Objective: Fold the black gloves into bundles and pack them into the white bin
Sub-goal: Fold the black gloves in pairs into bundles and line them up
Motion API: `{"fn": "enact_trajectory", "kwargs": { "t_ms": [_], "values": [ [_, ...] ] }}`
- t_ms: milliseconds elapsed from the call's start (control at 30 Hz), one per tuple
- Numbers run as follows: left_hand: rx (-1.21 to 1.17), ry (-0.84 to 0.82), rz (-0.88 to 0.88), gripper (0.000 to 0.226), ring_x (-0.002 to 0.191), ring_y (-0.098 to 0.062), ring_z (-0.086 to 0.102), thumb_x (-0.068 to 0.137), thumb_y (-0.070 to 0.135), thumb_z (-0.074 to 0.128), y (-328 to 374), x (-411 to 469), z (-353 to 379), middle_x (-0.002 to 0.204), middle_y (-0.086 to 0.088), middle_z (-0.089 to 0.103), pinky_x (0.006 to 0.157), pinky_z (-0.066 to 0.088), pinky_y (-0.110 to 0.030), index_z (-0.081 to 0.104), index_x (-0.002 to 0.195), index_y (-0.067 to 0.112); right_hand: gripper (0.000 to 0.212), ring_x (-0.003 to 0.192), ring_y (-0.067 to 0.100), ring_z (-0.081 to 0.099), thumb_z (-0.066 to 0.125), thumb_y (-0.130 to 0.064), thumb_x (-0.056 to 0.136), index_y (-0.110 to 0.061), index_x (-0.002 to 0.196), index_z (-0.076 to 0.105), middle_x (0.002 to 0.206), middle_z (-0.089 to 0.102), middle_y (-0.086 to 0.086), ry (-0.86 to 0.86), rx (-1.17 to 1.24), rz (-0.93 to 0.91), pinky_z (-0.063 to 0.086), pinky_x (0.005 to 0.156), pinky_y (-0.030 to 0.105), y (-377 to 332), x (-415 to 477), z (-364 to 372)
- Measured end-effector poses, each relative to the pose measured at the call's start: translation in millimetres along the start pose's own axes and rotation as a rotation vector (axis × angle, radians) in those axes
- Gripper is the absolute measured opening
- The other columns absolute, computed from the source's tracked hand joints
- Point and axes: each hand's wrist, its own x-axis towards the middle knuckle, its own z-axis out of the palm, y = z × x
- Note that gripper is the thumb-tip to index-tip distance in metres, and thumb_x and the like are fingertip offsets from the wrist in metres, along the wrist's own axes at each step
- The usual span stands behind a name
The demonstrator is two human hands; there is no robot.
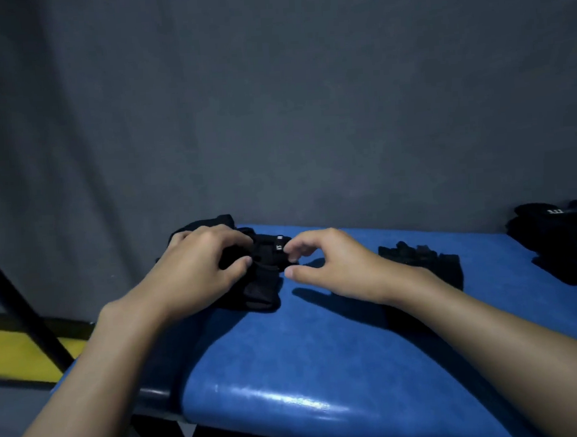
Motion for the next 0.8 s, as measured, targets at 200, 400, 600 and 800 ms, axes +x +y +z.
{"fn": "enact_trajectory", "kwargs": {
  "t_ms": [200, 400, 600, 800],
  "values": [
    [-0.013, -0.016, -0.021, 0.011, 0.107, -0.006, 0.057, 0.09, 0.037, 0.069, -3, -2, 0, 0.104, 0.021, 0.063, 0.102, 0.037, -0.04, 0.069, 0.1, 0.036, 0.02, 0.092, 0.003, 0.061, 0.072, -0.041, 0.082, -0.031, 0.099, 0.069, 0.085, 0.065, -0.021, 0.032, -0.019, 0.012, 0.041, 0.101, 0.044, -9, 12, 19],
    [-0.182, 0.064, 0.046, 0.013, 0.091, -0.003, 0.06, 0.088, 0.023, 0.071, 4, -1, -1, 0.091, 0.017, 0.062, 0.09, 0.048, -0.039, 0.065, 0.085, 0.034, 0.004, 0.083, 0.01, 0.063, 0.07, -0.024, 0.086, -0.023, 0.081, 0.068, 0.08, 0.069, -0.007, 0.086, 0.1, -0.015, 0.049, 0.091, 0.044, -14, 9, 17],
    [-0.402, 0.203, 0.076, 0.016, 0.098, -0.003, 0.062, 0.087, 0.019, 0.073, 24, -2, -3, 0.1, 0.015, 0.064, 0.087, 0.043, -0.016, 0.066, 0.092, 0.033, 0.005, 0.072, 0.011, 0.059, 0.066, -0.009, 0.089, -0.009, 0.084, 0.066, 0.077, 0.067, 0.003, 0.16, 0.438, -0.045, 0.048, 0.068, 0.031, -18, -6, -7],
    [-0.639, 0.229, 0.008, 0.035, 0.078, -0.006, 0.064, 0.086, 0.026, 0.075, 62, 7, -1, 0.084, 0.009, 0.07, 0.075, 0.049, -0.022, 0.06, 0.117, 0.03, 0.012, 0.072, 0.015, 0.058, 0.063, -0.007, 0.091, -0.015, 0.081, 0.063, 0.075, 0.063, -0.004, 0.344, 0.552, -0.036, 0.052, 0.068, 0.036, -14, -28, -41]
  ]
}}
